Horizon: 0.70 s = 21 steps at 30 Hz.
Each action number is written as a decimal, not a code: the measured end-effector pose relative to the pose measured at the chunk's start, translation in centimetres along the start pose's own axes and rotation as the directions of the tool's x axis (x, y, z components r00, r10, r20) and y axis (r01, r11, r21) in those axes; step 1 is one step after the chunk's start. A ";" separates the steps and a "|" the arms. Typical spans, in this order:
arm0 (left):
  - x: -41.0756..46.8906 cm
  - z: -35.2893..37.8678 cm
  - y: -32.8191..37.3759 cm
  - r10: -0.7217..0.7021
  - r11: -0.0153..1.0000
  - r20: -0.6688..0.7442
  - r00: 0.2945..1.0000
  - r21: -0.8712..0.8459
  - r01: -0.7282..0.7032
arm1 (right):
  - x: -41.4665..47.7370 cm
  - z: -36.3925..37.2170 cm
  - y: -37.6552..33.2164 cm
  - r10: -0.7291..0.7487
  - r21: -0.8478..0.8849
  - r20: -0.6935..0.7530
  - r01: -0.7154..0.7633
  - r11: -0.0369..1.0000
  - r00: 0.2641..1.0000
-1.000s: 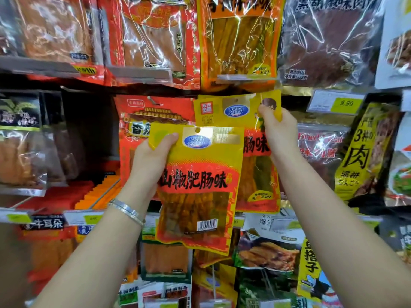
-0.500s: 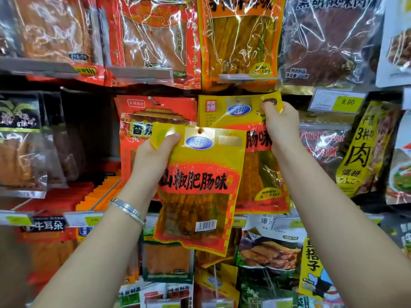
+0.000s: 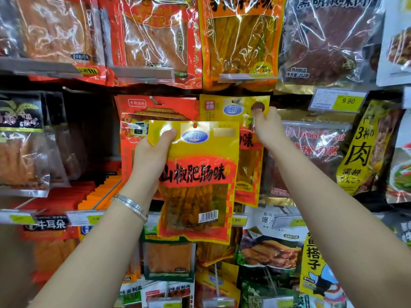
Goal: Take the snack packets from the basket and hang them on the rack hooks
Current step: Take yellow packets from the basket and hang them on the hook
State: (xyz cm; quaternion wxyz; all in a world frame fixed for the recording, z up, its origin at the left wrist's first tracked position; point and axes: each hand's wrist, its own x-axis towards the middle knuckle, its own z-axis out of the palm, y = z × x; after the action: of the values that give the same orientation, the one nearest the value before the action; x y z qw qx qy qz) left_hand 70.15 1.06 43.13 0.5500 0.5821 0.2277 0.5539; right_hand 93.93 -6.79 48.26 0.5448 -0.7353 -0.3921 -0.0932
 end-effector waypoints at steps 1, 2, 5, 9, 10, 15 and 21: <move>0.0 0.2 0.0 -0.002 1.000 -0.007 1.000 -0.009 0.002 | -0.3 -0.3 0.0 -0.045 -0.081 -0.032 0.042 0.996 0.998; 0.0 0.4 0.0 -0.008 1.000 -0.014 1.000 -0.017 0.008 | -0.8 -0.6 0.1 -0.096 -0.147 -0.068 0.085 0.985 0.993; -0.3 1.4 0.2 0.013 1.000 -0.015 1.000 -0.024 -0.013 | -3.2 -1.4 -0.3 -0.196 -0.077 -0.191 0.184 0.980 0.962; -0.3 3.3 0.6 0.022 0.999 0.025 0.999 -0.046 -0.021 | -6.2 -1.4 -1.4 -0.097 0.408 0.040 0.073 0.910 0.994; -0.3 3.9 0.6 0.023 0.998 0.051 0.998 -0.055 -0.020 | -6.5 -1.4 -1.6 -0.061 0.465 0.125 -0.005 0.885 0.990; 0.0 6.3 0.7 0.074 0.995 0.084 0.994 -0.076 -0.068 | -6.0 -2.3 -1.2 -0.070 0.597 0.050 0.026 0.801 0.996; 1.1 6.7 2.0 0.602 0.643 0.217 0.768 0.439 -0.628 | -4.5 -3.7 -1.4 -0.163 0.500 -0.119 0.201 0.843 0.979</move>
State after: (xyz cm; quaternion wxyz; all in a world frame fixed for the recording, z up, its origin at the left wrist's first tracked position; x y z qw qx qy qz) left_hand 75.83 -1.13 46.81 0.1697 0.7573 0.1341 0.6162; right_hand 91.05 -12.02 48.17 0.7221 -0.5209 -0.4508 -0.0640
